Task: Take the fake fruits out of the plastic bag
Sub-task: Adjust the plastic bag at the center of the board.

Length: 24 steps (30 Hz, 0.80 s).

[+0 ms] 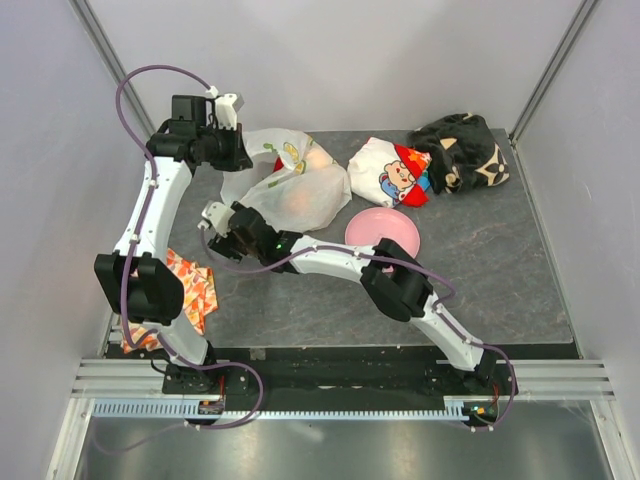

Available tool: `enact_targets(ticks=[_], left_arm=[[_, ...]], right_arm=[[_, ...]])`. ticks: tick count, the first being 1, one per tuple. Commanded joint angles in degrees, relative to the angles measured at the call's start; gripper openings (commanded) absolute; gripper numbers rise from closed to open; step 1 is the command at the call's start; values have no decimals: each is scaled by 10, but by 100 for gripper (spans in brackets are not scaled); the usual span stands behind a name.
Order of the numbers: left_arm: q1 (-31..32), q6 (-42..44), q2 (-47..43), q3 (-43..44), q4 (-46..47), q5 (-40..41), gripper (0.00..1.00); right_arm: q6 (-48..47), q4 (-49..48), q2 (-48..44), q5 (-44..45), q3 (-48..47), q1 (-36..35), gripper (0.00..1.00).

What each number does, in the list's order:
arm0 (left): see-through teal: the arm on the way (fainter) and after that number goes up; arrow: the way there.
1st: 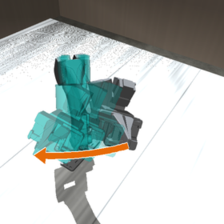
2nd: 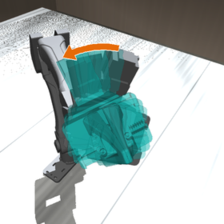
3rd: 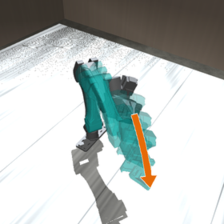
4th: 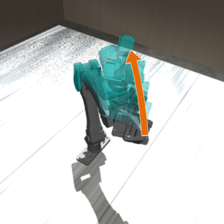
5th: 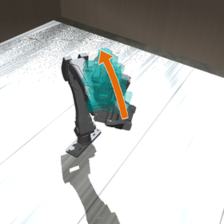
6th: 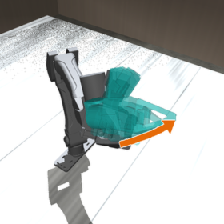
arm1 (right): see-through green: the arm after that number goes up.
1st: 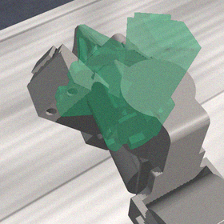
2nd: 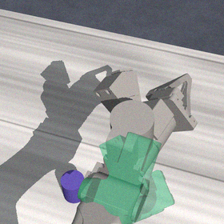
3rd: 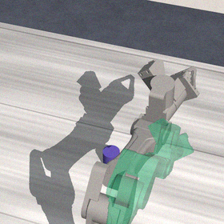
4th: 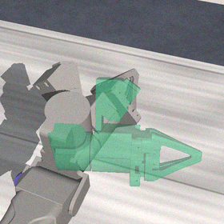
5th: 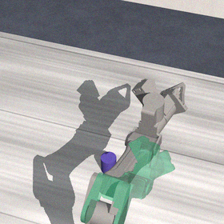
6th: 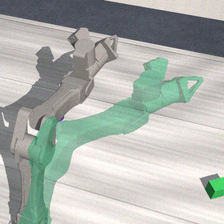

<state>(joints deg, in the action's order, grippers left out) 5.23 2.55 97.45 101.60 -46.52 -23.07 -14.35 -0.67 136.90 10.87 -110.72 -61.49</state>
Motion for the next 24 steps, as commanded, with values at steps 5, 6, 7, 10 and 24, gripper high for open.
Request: enact_targets(ticks=[5,6,7,10,24], left_arm=[[-3,-20,-29,16,-1,-28,2],[-3,-21,-28,15,-1,-29,2],[-3,-20,-29,14,-1,-32,2],[-5,-20,-33,14,-1,-37,2],[-8,-33,-34,32,0,-38,2]], right_arm=[[-48,-39,1,63,-69,-19,82],[-49,-34,1,59,-63,-19,82],[-49,-30,3,52,-59,-19,81],[-34,-1,17,48,-62,-19,77],[-38,42,35,67,-57,-20,6]])
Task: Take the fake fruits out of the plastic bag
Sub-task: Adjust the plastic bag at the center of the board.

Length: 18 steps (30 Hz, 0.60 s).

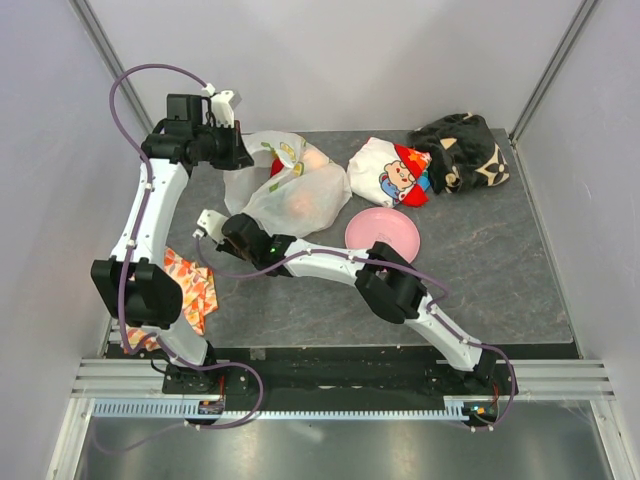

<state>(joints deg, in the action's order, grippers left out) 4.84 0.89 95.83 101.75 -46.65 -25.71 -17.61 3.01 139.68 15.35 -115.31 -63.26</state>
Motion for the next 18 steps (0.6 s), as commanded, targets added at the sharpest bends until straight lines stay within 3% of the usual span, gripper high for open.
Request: enact_targets(ticks=[1,10,14,18], left_arm=[[-4,-13,-19,32,2,-9,2],[-12,22,17,69,2,26,2],[-11,30,95,162,1,56,1],[-12,30,160,284,-9,68,2]], right_arm=[[-11,1,2,37,-9,-3,2],[-10,82,-174,6,33,45,0],[34,115,-201,-7,-2,136,0],[-1,96,-188,-6,-29,182,0]])
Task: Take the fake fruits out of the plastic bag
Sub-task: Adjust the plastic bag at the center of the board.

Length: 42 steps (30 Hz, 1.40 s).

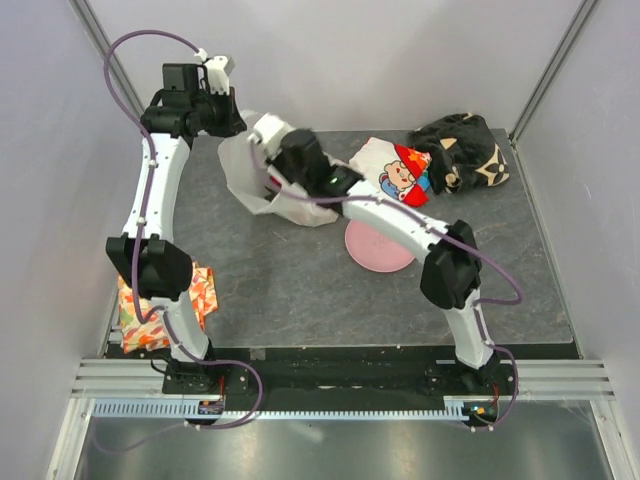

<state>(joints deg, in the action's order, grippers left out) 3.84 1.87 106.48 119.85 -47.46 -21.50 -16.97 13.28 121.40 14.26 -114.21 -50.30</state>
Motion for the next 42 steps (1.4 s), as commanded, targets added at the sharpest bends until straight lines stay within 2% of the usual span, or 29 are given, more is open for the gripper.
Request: enact_targets(ticks=[1,3,6,10,13,16,19,25,28,29,31,32,34,39,42], left_arm=[[-2,22,64,129,-8,28,1],[-3,23,84,199,-18,31,2],[-6,15,58,235,-2,47,2],[-6,13,-4,224,11,44,2],[-6,15,-67,171,8,29,1],[-6,16,-138,83,1,3,1],[-5,16,-205,-41,-31,-24,2],[-5,24,-337,-396,-87,-75,2],[-5,31,-419,-489,-98,-64,2],[-6,31,-449,-502,-103,-58,2],[-6,34,-471,-529,-111,-46,2],[-7,35,-482,-533,-111,-42,2],[-7,38,-499,-539,-112,-43,2],[-9,32,-530,-521,-98,-102,2],[-9,9,-567,-512,-66,-99,2]], right_arm=[[-9,-6,5,6,-58,60,0],[-10,-3,47,18,-133,81,0],[-22,-12,88,39,-230,98,0],[-61,-60,73,46,-233,103,0],[-64,-59,45,41,-202,109,0],[-64,-41,-5,38,-132,110,0],[-60,-27,-71,35,14,110,0],[-24,16,-158,28,233,113,0],[-7,46,-191,2,284,108,1],[-6,53,-210,2,289,107,23],[-8,74,-233,-18,280,96,43],[-9,80,-257,-36,274,93,61],[-16,104,-281,-100,251,77,73],[-46,118,-363,-205,254,15,74],[-68,133,-382,-256,271,-8,72]])
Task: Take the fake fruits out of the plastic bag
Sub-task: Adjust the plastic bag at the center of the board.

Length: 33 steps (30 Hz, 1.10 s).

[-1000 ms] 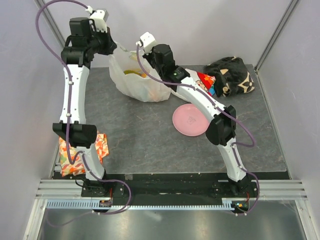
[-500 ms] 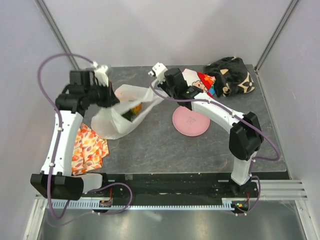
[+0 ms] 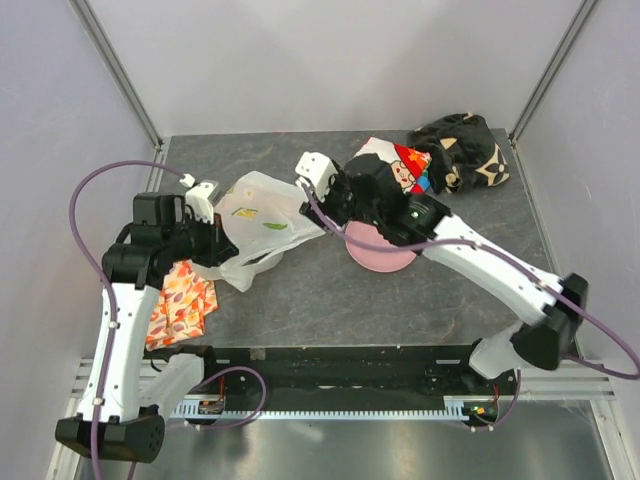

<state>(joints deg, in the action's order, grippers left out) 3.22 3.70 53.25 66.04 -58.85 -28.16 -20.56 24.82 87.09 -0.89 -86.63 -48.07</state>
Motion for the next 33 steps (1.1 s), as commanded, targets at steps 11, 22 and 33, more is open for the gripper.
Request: enact_targets(ticks=[11,22,33], left_arm=[[-14,-76,-77,13,71,5,1],[-14,-18,-91,43,-1,28,2],[-14,123,-153,73,-124,140,2]], right_arm=[[-27,34,148,-244,-82,-55,55],[74,-21,258,-263,-172,-78,42],[81,-23,303,-252,-196,-80,50]])
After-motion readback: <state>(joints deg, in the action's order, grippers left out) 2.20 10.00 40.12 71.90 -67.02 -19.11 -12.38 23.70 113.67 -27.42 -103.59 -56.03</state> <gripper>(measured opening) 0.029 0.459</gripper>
